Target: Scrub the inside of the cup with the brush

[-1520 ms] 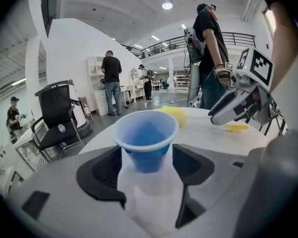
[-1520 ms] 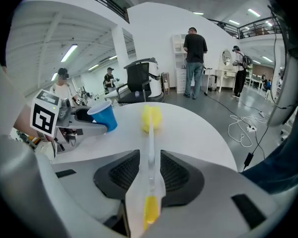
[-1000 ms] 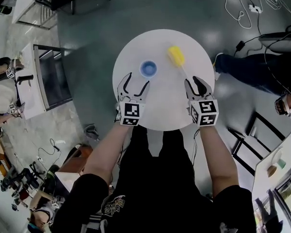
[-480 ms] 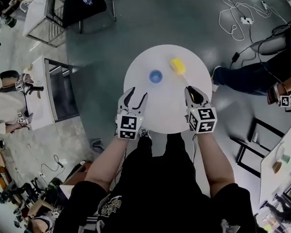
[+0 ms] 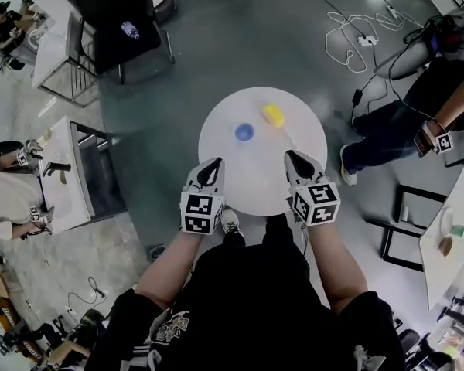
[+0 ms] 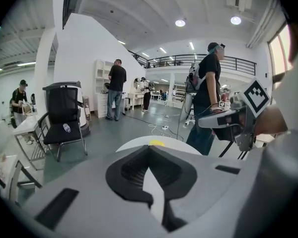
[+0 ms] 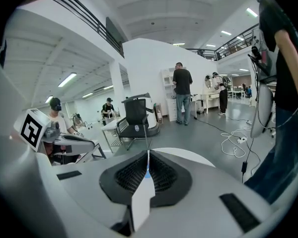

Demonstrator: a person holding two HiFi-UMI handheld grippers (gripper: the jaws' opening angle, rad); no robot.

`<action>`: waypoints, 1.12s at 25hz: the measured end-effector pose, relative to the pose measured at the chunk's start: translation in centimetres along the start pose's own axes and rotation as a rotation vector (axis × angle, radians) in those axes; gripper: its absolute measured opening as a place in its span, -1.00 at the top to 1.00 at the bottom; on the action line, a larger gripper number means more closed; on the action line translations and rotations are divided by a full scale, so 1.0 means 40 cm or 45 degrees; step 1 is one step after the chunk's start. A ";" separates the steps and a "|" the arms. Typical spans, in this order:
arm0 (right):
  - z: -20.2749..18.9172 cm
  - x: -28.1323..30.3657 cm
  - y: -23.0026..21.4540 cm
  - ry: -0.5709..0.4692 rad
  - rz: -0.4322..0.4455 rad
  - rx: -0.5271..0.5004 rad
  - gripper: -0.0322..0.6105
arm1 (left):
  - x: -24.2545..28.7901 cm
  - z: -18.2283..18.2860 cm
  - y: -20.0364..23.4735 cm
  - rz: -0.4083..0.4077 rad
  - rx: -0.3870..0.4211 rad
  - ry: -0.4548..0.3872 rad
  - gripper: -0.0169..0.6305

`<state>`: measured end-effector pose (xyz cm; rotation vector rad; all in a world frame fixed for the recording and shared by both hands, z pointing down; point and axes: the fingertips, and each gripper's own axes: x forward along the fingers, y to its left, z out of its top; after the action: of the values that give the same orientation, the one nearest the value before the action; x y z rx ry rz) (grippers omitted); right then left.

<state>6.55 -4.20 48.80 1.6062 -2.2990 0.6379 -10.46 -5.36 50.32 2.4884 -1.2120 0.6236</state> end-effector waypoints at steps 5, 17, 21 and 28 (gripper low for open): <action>0.014 -0.041 0.058 -0.045 -0.008 0.020 0.82 | -0.046 0.037 -0.032 -0.073 -0.012 -0.027 0.93; 0.076 -0.138 0.180 -0.132 -0.047 0.037 0.82 | -0.146 0.079 -0.073 -0.250 -0.041 -0.037 0.93; 0.040 -0.163 0.202 -0.113 -0.056 0.077 0.82 | -0.160 0.064 -0.092 -0.289 -0.093 -0.023 0.93; -0.001 -0.163 0.233 -0.068 -0.053 0.151 0.83 | -0.186 0.043 -0.096 -0.328 -0.100 -0.005 0.93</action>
<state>0.13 3.86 44.01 1.7397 -2.2980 0.7425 -11.05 1.11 44.79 2.5229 -0.8777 0.4933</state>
